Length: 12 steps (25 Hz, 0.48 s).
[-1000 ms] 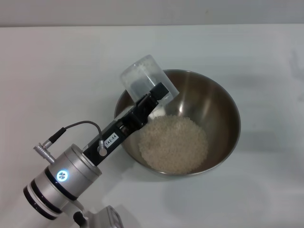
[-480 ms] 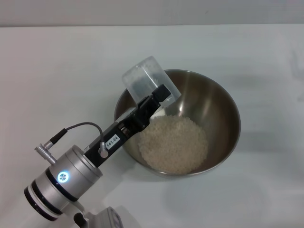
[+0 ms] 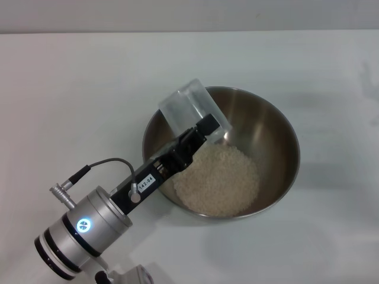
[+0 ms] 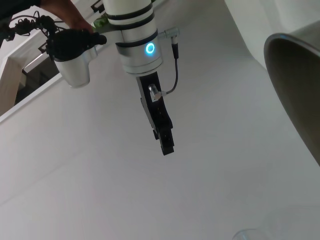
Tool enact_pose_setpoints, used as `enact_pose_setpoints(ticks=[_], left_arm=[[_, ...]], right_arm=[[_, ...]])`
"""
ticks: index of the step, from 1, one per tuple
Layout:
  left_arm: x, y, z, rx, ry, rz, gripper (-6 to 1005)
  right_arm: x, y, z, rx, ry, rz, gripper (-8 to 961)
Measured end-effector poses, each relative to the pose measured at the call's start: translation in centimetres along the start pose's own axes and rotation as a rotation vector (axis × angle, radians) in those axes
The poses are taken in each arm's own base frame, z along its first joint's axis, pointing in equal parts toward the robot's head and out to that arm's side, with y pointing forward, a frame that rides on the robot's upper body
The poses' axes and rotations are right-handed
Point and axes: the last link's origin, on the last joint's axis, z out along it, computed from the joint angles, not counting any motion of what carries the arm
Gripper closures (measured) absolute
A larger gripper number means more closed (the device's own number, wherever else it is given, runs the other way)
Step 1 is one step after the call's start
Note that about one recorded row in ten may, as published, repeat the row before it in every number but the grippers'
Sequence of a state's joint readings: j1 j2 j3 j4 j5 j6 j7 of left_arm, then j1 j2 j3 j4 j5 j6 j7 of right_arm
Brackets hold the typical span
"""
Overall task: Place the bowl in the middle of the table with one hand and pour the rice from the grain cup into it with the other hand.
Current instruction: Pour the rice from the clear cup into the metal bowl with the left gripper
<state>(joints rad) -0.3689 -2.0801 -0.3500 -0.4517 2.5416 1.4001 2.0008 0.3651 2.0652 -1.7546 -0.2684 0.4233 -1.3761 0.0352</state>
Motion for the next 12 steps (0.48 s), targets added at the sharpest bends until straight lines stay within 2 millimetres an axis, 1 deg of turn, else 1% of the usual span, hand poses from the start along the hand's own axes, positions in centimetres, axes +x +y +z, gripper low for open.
enact_pose_setpoints(ticks=[4,6,7,10,11,12], left_arm=[[-0.5,0.0,0.1,0.001,-0.027,-0.028,923],[-0.9,0.1,0.2,0.001,-0.052,-0.093,922],[-0.9,0.1,0.2,0.001,-0.052,-0.093,922],[-1.7,-0.3,0.2,0.022,-0.130,-0.349,920],[-1.7,-0.3,0.2,0.022,-0.130,-0.349,920],[-1.8,-0.4,0.2,0.029,-0.147,-0.404,919]], right_arm=[[0.0,0.0,-0.1,0.001,0.002,0.001,436],[0.0,0.0,-0.1,0.002,0.002,0.001,435],[0.0,0.0,-0.2,0.002,-0.002,0.001,435],[-0.3,0.0,-0.3,0.003,-0.018,0.003,434],[-0.4,0.1,-0.3,0.003,-0.027,0.006,434],[-0.5,0.1,-0.4,0.004,-0.040,0.010,434]])
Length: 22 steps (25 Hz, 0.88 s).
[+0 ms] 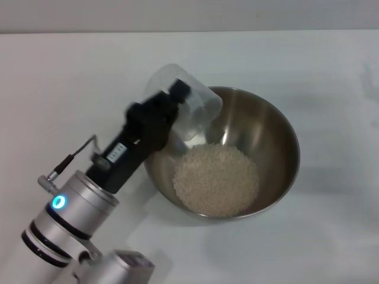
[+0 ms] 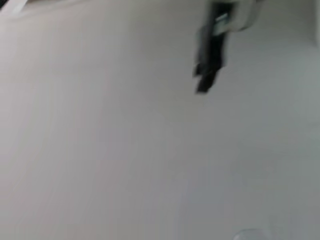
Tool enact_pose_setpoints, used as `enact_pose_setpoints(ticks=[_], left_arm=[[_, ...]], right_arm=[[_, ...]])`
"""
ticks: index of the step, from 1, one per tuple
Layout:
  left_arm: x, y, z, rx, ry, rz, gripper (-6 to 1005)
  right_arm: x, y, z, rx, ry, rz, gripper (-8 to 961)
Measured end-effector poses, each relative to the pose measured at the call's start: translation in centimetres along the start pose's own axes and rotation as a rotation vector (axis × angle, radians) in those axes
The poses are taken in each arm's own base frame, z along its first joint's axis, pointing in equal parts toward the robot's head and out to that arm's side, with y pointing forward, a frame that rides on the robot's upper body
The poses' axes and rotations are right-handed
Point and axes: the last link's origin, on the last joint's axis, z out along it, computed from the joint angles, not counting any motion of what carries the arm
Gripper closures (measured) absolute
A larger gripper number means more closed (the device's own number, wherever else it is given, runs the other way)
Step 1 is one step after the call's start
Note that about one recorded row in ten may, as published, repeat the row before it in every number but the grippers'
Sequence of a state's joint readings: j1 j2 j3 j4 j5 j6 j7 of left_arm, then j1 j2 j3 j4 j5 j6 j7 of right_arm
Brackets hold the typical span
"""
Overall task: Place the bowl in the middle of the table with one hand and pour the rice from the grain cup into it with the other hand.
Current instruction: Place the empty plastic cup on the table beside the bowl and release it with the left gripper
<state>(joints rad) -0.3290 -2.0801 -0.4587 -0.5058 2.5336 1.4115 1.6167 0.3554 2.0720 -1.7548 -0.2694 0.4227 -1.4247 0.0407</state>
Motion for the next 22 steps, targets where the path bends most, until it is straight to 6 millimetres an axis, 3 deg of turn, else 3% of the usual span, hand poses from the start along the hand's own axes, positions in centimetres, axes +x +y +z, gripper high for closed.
enact_pose_setpoints(ticks=[1,2,11,22], left_arm=[[0.0,0.0,0.0,0.000,0.000,0.000,919],[-0.5,-0.2,-0.2,0.015,-0.055,-0.197,918],[-2.8,-0.5,-0.9,0.122,-0.221,-0.807,913],[-6.0,1.6,-2.3,0.138,-0.421,-1.152,908]], right_arm=[[0.0,0.0,0.0,0.000,0.000,0.000,434],[-0.1,0.0,-0.1,-0.001,-0.005,0.002,433],[-0.1,0.1,-0.1,-0.006,-0.009,0.005,429],[0.0,0.1,-0.5,-0.004,0.000,0.032,425]])
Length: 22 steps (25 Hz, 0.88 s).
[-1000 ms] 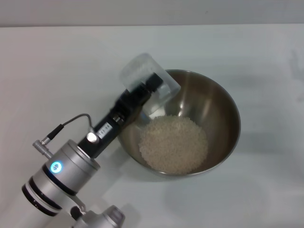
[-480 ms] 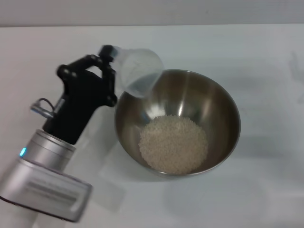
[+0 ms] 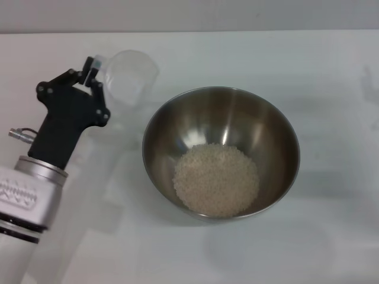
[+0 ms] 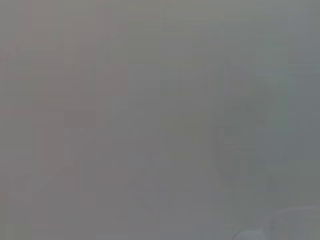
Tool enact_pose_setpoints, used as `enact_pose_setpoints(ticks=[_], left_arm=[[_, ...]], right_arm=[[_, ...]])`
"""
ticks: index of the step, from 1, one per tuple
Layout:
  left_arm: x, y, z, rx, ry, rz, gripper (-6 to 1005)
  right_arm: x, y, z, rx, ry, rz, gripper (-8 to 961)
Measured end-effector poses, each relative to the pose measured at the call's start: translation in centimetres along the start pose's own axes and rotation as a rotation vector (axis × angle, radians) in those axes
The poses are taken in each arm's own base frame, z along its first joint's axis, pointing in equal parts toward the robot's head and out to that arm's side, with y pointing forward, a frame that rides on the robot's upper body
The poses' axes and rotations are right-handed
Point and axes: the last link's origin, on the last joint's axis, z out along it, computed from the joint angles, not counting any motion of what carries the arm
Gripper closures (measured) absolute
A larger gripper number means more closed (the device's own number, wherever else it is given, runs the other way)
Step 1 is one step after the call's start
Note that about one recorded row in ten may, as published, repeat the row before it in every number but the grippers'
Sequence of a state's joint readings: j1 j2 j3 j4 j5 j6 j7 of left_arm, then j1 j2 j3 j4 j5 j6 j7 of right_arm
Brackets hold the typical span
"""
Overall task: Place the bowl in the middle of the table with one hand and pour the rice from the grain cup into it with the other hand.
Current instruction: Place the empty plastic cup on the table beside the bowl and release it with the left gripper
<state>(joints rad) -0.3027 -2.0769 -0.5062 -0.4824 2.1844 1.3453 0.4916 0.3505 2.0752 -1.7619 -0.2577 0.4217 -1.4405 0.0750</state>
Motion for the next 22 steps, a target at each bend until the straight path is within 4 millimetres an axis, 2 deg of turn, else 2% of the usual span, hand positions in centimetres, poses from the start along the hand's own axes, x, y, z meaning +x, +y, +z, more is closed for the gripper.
enact_pose_setpoints(ticks=[3,8,15,22], left_arm=[[-1.7,-0.8,-0.2,0.007,-0.088,-0.075,906],[-3.2,-1.2,-0.5,0.006,-0.172,-0.164,904],[-4.5,-0.5,-0.5,-0.028,-0.269,-0.194,900],[-4.8,-0.1,-0.3,-0.048,-0.298,-0.203,896]], right_arm=[[0.1,0.0,-0.1,-0.001,0.006,-0.002,423],[0.2,-0.1,-0.2,0.001,0.014,-0.004,421],[0.3,-0.2,-0.1,0.004,0.018,-0.005,418],[0.4,-0.3,-0.2,0.005,0.023,-0.009,415]])
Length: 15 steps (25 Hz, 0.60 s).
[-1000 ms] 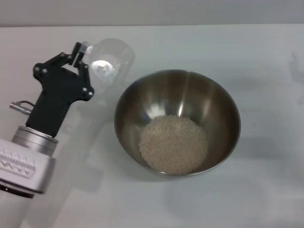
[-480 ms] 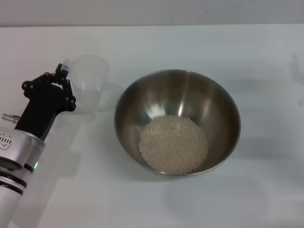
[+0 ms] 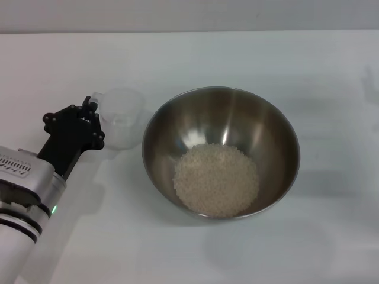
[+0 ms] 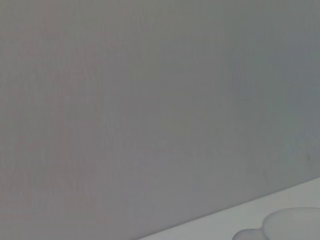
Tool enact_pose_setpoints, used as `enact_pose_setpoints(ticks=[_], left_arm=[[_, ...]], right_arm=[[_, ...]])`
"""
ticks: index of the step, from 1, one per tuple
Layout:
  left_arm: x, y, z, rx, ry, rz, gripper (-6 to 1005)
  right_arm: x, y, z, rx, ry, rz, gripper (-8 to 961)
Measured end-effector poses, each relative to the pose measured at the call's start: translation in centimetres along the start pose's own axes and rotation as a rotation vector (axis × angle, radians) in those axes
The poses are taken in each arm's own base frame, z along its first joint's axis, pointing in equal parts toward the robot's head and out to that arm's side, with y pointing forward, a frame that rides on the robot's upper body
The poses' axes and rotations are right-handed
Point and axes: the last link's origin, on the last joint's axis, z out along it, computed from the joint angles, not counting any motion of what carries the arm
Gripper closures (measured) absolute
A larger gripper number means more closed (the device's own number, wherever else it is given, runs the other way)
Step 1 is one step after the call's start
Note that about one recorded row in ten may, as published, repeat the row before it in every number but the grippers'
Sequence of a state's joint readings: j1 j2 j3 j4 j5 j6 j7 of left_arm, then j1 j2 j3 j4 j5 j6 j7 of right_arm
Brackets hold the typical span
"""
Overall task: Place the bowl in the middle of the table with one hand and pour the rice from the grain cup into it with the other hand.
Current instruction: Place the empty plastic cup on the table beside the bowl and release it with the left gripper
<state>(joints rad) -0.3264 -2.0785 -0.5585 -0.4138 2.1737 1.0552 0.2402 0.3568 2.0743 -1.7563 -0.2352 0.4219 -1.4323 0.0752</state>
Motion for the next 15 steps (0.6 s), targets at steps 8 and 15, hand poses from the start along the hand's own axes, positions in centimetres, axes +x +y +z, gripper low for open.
enact_pose_setpoints(ticks=[8,15], left_arm=[[-0.68,-0.18,0.26,-0.011,-0.052,-0.081,892],[-1.06,-0.32,-0.06,-0.012,-0.068,-0.109,889]], right_arm=[[-0.02,-0.12,-0.19,0.002,-0.001,-0.001,412],[-0.08,-0.19,-0.07,0.001,-0.004,-0.003,409]])
